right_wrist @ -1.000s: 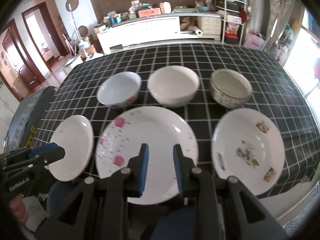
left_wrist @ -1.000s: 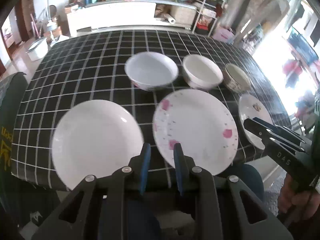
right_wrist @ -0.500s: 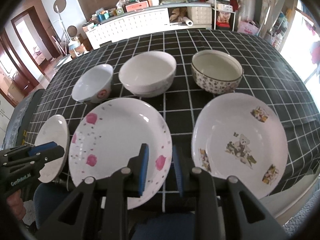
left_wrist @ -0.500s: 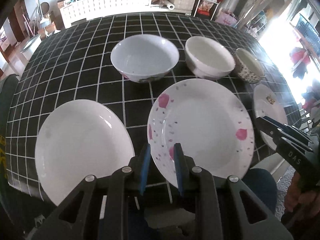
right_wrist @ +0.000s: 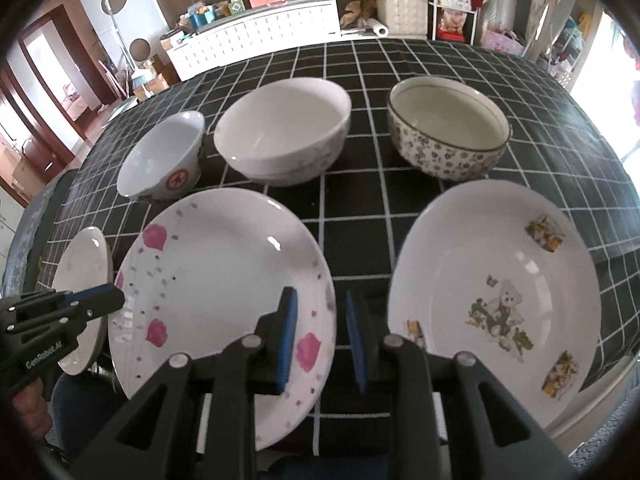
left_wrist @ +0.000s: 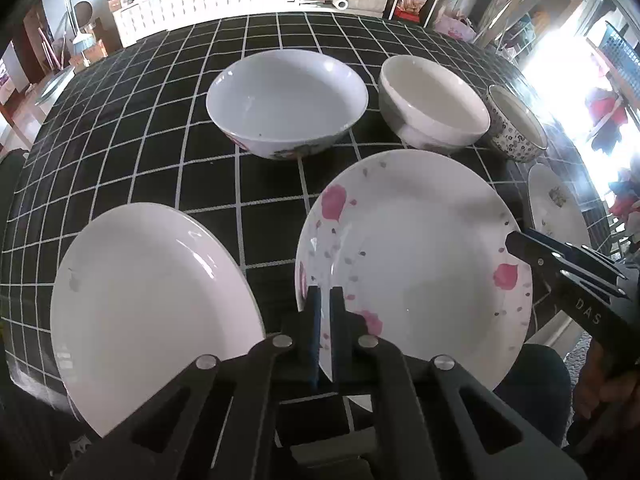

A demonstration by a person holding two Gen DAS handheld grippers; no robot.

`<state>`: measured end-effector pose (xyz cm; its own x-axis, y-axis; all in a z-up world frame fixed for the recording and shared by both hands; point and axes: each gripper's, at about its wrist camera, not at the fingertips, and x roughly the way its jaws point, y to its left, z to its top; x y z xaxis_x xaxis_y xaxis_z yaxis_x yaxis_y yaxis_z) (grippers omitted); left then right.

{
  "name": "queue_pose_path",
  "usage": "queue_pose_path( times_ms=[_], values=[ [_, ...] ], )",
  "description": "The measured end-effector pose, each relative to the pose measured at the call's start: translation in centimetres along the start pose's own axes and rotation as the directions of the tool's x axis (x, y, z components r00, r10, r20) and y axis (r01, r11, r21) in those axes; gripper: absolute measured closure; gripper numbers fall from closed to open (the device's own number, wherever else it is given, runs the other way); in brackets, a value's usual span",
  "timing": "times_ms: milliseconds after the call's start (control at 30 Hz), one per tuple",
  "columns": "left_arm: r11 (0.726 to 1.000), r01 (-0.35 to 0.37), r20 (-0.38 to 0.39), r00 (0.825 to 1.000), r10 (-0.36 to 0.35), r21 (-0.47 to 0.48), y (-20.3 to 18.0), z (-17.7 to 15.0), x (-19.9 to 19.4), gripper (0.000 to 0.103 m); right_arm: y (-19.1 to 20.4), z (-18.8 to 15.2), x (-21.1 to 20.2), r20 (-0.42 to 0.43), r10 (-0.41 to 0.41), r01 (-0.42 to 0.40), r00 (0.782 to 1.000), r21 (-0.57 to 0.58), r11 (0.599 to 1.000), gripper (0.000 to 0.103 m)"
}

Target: Organize plates and bowls

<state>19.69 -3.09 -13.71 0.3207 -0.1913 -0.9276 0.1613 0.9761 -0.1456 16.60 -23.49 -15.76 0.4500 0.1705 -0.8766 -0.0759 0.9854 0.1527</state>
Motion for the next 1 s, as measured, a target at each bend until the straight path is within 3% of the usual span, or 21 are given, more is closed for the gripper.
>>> queue_pose_path(
  times_ms=[267, 433, 567, 733, 1000],
  values=[
    [1.000, 0.012, -0.008, 1.000, -0.012, -0.009, 0.0, -0.1, 0.9, 0.102, -0.4, -0.2, 0.5, -0.023, 0.002, -0.002, 1.000, 0.014, 1.000, 0.074],
    [0.998, -0.056, 0.049, 0.997, 0.055, 0.019, -0.2, -0.1, -0.6, 0.102, -0.8, -0.2, 0.6, -0.026, 0.017, -0.016, 1.000, 0.022, 1.000, 0.074],
    [0.996, -0.093, 0.055, 0.994, 0.093, 0.005, 0.8, 0.1, -0.9, 0.080, -1.0, 0.0, 0.1, -0.013, 0.009, -0.009, 1.000, 0.023, 1.000, 0.074],
    [0.997, -0.072, 0.040, 0.997, 0.073, -0.027, 1.8, 0.4, -0.4, 0.079, -1.0, -0.1, 0.4, -0.021, 0.018, -0.017, 1.000, 0.024, 1.000, 0.074],
    [0.999, -0.052, 0.028, 0.998, 0.051, 0.016, 0.7, 0.9, 0.7, 0.079, -1.5, -0.2, 1.2, -0.048, 0.032, -0.030, 0.998, 0.044, 0.999, 0.074]
  ],
)
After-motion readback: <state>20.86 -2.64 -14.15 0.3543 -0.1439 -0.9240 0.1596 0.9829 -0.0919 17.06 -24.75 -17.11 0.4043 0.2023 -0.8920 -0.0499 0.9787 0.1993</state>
